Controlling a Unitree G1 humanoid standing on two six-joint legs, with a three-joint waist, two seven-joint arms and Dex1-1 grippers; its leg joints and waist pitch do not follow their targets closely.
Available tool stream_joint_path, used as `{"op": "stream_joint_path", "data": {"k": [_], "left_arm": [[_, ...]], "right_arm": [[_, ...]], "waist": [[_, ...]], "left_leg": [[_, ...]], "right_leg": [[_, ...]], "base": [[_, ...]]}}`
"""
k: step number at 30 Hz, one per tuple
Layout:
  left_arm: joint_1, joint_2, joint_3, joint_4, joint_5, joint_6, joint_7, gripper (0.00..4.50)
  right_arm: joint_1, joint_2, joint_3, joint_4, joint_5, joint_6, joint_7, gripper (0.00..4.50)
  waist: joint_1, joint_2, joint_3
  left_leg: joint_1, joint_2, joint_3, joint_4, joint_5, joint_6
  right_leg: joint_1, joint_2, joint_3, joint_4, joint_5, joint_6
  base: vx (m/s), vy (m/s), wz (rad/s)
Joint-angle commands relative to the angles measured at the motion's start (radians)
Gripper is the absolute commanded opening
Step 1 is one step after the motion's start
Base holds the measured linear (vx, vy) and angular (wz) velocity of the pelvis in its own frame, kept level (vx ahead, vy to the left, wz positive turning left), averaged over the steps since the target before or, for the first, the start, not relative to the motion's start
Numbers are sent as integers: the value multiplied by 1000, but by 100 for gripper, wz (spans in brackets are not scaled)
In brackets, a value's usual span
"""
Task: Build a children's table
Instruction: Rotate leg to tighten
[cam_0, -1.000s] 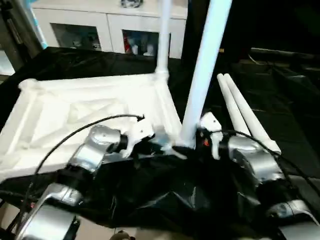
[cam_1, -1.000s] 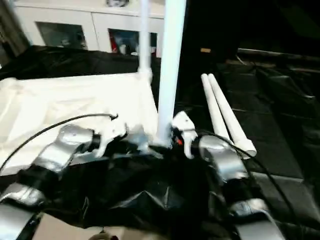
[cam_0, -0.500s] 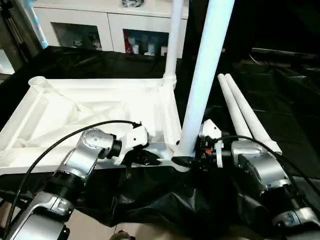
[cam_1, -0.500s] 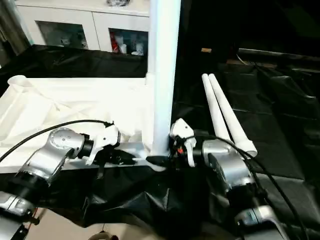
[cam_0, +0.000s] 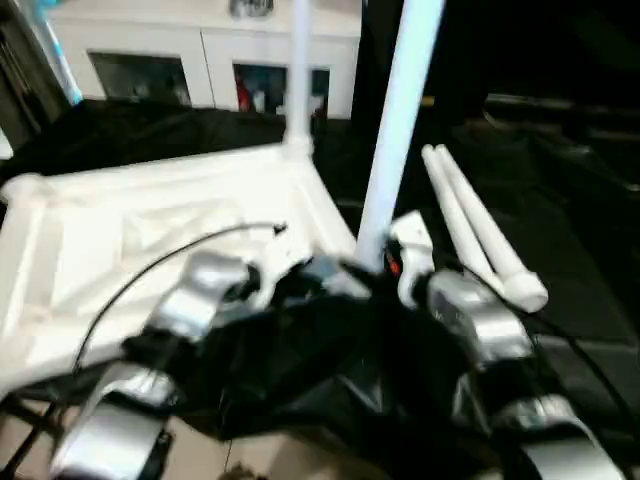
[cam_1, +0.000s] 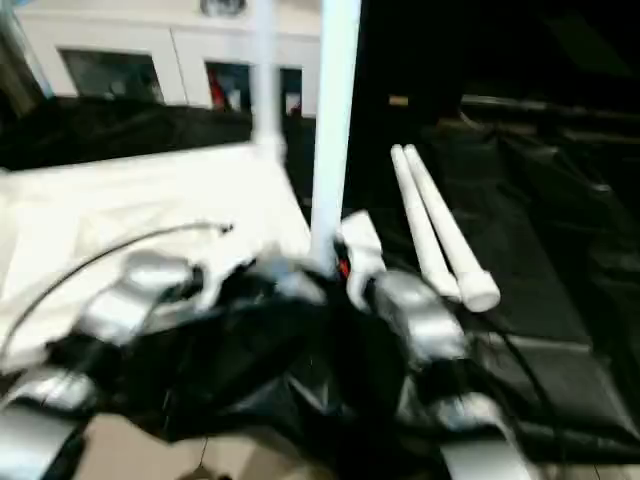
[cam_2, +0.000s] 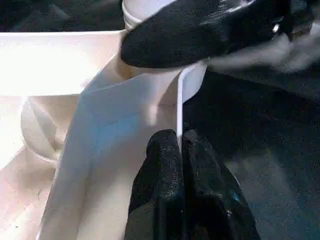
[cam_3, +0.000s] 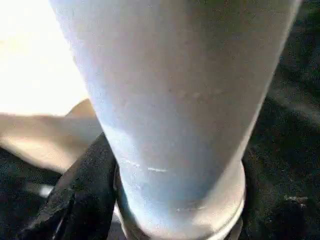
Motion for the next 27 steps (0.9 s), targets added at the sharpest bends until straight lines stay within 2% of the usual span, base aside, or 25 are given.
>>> {"op": "stream_joint_path", "data": {"k": [1, 2, 3, 4, 7, 11, 13, 15, 18, 22, 23, 27], "left_arm": [[-39, -75, 35, 7, -43, -20, 76, 0], [-50, -102, 34, 20, -38, -27, 97, 0], [-50, -108, 31, 18, -38, -30, 94, 0], [-51, -111, 28, 20, -38, -37, 89, 0], [-39, -104, 15, 10, -37, -61, 59, 0], [-14, -84, -3, -14, -46, -92, -4, 0], [-3, -75, -6, -27, -52, -97, -30, 0], [19, -48, -16, -54, -61, -108, -92, 0], [33, -30, -20, -71, -66, -112, -127, 0], [54, 9, -33, -101, -73, -122, -198, 0], [63, 28, -40, -114, -75, -126, -231, 0], [79, 62, -50, -138, -75, -135, -286, 0]], "right_arm": [[2, 62, 39, 68, -10, 1, -30, 281], [-17, 86, 56, 97, -37, -53, -53, 281], [-21, 90, 64, 100, -44, -66, -47, 316], [-26, 93, 64, 105, -46, -73, -46, 316], [-30, 90, 57, 103, -37, -75, -26, 354], [-23, 58, 82, 91, -46, -88, 43, 392], [-16, 43, 93, 80, -46, -96, 90, 392], [16, -12, 130, 14, -28, -101, 249, 392], [38, -48, 153, -28, -27, -113, 325, 392], [70, -112, 170, -100, -4, -106, 452, 392], [79, -136, 174, -124, 9, -99, 500, 392], [97, -183, 186, -171, 30, -84, 591, 392]], "waist": [[-1, -9, -62], [-1, -8, -62], [-1, -8, -65], [1, -8, -64], [2, -9, -64], [2, -8, -62], [2, -8, -63], [5, -10, -62], [5, -7, -64], [5, -5, -61], [9, -5, -61], [11, -5, -62]], "left_leg": [[10, 40, -18, -70, -209, 8], [10, 40, -17, -69, -206, 9], [13, 40, -16, -67, -204, 10], [10, 38, -15, -67, -196, 20], [9, 39, -14, -67, -187, 37], [9, 40, -16, -69, -203, 35], [9, 41, -15, -68, -208, 40], [6, 42, -14, -67, -195, 55], [6, 42, -14, -66, -183, 62], [10, 45, -13, -67, -207, 59], [10, 46, -15, -68, -213, 57], [7, 47, -14, -67, -209, 58]], "right_leg": [[42, -90, 53, -88, -312, -148], [41, -90, 54, -87, -295, -152], [41, -92, 54, -83, -269, -163], [44, -92, 54, -83, -249, -169], [47, -91, 54, -82, -237, -171], [48, -92, 53, -85, -268, -166], [48, -92, 54, -84, -259, -169], [53, -91, 55, -83, -229, -169], [52, -91, 54, -80, -214, -178], [48, -88, 53, -84, -251, -181], [50, -88, 52, -85, -262, -178], [49, -89, 52, -81, -249, -185]], "base": [[0, 0, 0], [0, 0, 0], [0, 0, 0], [0, 0, 0], [0, 0, 0], [0, 0, 0], [0, 0, 0], [0, 0, 0], [0, 0, 0], [0, 0, 0], [0, 0, 0], [0, 0, 0]]}}
